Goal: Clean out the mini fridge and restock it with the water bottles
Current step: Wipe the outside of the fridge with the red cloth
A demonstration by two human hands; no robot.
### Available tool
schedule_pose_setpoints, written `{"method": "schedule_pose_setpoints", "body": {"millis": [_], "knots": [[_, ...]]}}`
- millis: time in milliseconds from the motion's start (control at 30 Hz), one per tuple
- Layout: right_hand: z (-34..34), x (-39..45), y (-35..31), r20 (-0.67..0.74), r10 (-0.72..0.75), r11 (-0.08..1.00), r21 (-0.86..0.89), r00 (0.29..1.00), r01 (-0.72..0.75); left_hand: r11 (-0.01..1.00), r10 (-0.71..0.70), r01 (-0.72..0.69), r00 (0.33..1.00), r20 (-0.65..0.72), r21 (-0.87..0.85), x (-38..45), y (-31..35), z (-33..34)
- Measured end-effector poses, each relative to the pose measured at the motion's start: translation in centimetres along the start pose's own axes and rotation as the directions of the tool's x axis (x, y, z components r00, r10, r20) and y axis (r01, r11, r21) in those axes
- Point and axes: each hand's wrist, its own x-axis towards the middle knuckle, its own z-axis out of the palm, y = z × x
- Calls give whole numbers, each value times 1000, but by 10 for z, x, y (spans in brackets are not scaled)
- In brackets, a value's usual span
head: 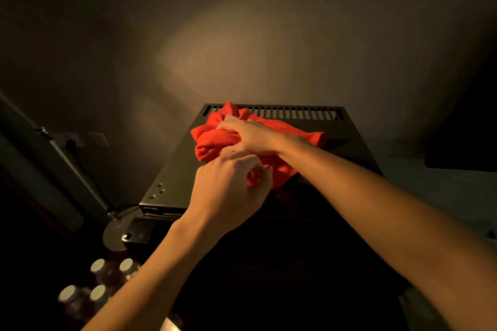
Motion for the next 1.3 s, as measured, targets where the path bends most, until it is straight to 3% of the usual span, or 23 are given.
{"method": "schedule_pose_setpoints", "body": {"millis": [67,200,400,567,700,900,1100,1300], "knots": [[-10,-22,10,-1,-15,1000,-15,1000,15,1000,19,-19,1000,-16,8,6,3,2],[-33,-65,44,-92,119,985,-116,989,-129,997,61,-61,998,3,-41,20,18,11],[-67,-130,102,-243,413,864,-200,878,-462,990,132,-130,990,44,-61,27,34,19],[-69,-117,106,-234,491,816,-215,839,-537,992,117,-115,992,35,-55,22,31,15],[-58,-91,88,-197,452,851,-197,870,-487,996,82,-81,996,37,-40,16,23,10],[-45,-116,53,-85,198,960,-185,976,-211,997,71,-69,997,42,-37,16,23,14],[-52,-102,61,-181,299,921,-202,937,-333,1000,12,-12,1000,5,-24,11,7,4],[-21,-77,0,-151,223,955,-165,963,-247,999,-13,12,1000,-28,-48,-12,-21,-19]]}}
